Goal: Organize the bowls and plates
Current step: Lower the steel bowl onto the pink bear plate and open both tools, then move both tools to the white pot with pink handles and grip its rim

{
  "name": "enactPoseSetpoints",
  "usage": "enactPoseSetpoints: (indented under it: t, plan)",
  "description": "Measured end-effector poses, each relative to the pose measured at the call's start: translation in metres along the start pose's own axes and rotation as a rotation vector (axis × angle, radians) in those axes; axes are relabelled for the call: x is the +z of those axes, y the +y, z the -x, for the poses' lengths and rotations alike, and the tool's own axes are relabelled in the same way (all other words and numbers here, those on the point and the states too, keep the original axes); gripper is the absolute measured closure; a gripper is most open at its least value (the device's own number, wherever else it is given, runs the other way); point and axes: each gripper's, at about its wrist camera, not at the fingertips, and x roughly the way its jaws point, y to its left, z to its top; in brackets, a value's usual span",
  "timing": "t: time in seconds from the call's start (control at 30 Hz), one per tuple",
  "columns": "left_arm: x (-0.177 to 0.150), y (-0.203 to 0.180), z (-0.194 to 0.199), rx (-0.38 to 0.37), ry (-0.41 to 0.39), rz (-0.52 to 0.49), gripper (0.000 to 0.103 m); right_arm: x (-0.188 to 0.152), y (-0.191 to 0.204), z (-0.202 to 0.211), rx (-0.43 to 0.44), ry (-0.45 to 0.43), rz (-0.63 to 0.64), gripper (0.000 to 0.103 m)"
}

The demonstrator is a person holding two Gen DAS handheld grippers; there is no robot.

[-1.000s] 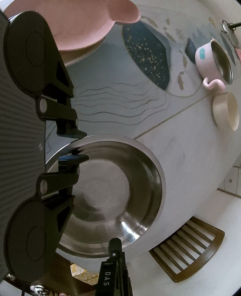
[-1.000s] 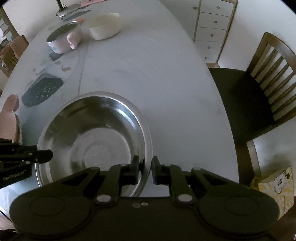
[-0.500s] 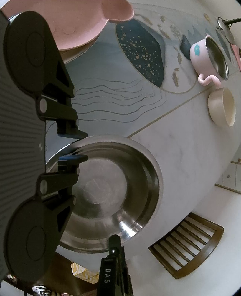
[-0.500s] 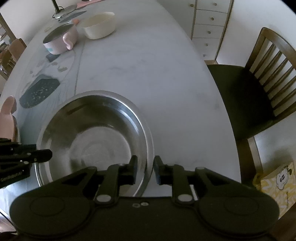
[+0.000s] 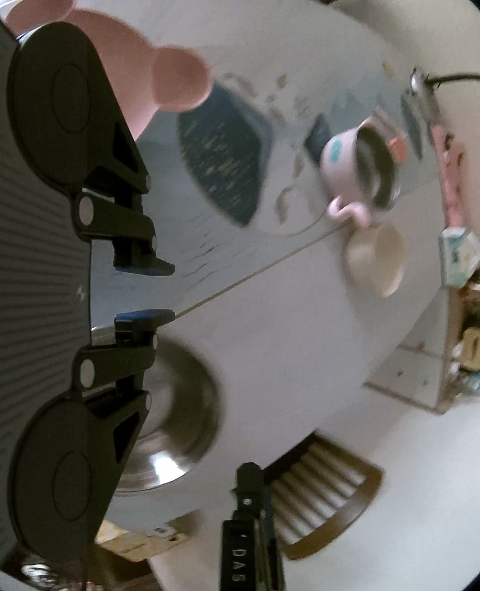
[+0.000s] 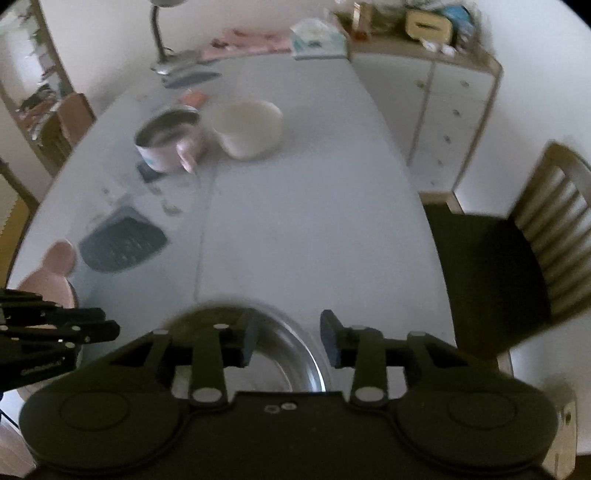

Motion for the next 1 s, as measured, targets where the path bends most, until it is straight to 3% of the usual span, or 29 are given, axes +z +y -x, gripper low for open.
enactPoseSetpoints:
  t: [0.13, 0.2, 0.33, 0.47, 0.6, 1.0]
  plan:
    - [0.025, 0.019, 0.013, 0.044, -0.073, 0.043, 0.064, 0.031, 0.013, -0.003, 0.034, -0.028, 0.037, 0.057]
    - [0.038, 0.029, 0.018, 0.071, -0.109, 0.064, 0.046, 0.045, 0.019, -0.005, 0.047, -0.039, 0.053, 0.053]
    - [0.066, 0.053, 0.023, 0.100, -0.159, 0.106, 0.041, 0.077, 0.034, -0.017, 0.068, -0.053, 0.091, 0.044]
    - [0.094, 0.078, 0.023, 0.150, -0.203, 0.145, 0.025, 0.107, 0.047, -0.030, 0.088, -0.071, 0.106, 0.032]
    - [0.121, 0.102, 0.008, 0.183, -0.199, 0.192, 0.025, 0.139, 0.059, -0.047, 0.112, -0.080, 0.121, 0.023]
    - [0.179, 0.144, -0.063, 0.296, -0.153, 0.240, 0.025, 0.231, 0.090, -0.131, 0.126, -0.052, 0.183, 0.026]
